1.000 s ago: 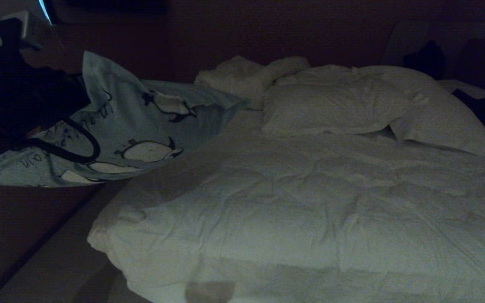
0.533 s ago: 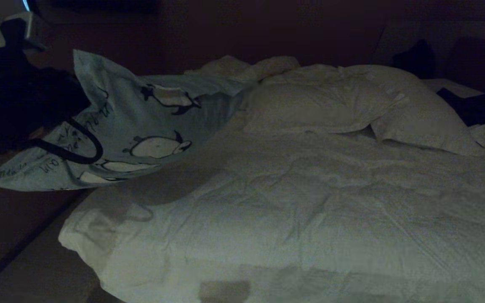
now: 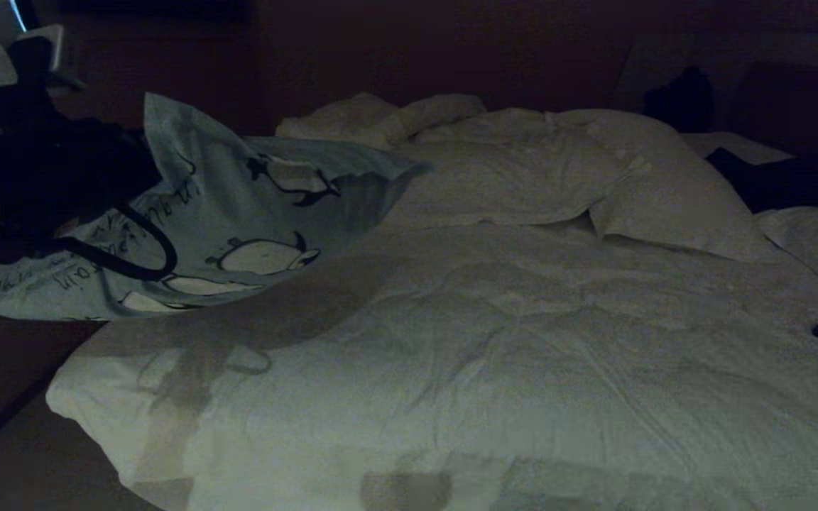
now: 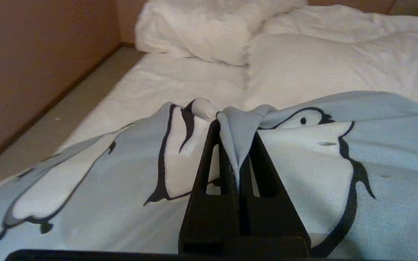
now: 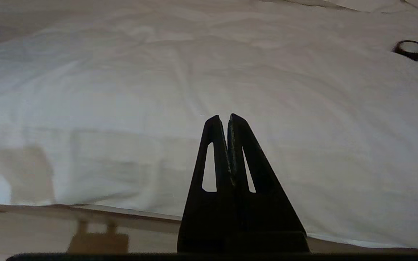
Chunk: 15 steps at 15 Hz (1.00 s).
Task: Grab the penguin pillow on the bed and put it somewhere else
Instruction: Move to the head of the bed
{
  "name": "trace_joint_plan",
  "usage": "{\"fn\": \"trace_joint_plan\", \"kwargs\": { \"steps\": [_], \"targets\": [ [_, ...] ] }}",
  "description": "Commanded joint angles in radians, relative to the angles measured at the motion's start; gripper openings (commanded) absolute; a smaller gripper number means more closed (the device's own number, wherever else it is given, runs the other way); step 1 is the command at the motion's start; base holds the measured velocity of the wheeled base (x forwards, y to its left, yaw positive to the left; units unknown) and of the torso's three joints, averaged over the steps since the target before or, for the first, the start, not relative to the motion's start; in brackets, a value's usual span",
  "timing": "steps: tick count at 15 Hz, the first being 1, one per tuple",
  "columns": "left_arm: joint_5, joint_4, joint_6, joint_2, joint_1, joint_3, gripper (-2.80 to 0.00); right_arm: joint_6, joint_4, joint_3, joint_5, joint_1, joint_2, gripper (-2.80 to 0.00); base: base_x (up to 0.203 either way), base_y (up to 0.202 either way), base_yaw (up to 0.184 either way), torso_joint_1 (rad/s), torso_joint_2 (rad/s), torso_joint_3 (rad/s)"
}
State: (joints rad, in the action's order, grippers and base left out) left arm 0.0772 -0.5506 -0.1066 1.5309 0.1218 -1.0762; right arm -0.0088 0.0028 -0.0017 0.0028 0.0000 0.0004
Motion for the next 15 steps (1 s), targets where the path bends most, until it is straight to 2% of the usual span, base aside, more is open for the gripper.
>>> {"fn": "trace_joint_plan", "kwargs": {
  "steps": [1,15],
  "targets": [
    [0.001,-0.003,-0.001,0.005,0.002,0.001,-2.8,0.0,0.0,0.0,0.0,0.0,0.001,-2.8,0.0,-0.194,0.0,0.002,0.0,0.005],
    [0.001,-0.003,0.01,0.013,0.01,0.001,-2.8,0.0,0.0,0.0,0.0,0.0,0.001,-2.8,0.0,-0.193,0.0,0.002,0.0,0.0]
  ]
}}
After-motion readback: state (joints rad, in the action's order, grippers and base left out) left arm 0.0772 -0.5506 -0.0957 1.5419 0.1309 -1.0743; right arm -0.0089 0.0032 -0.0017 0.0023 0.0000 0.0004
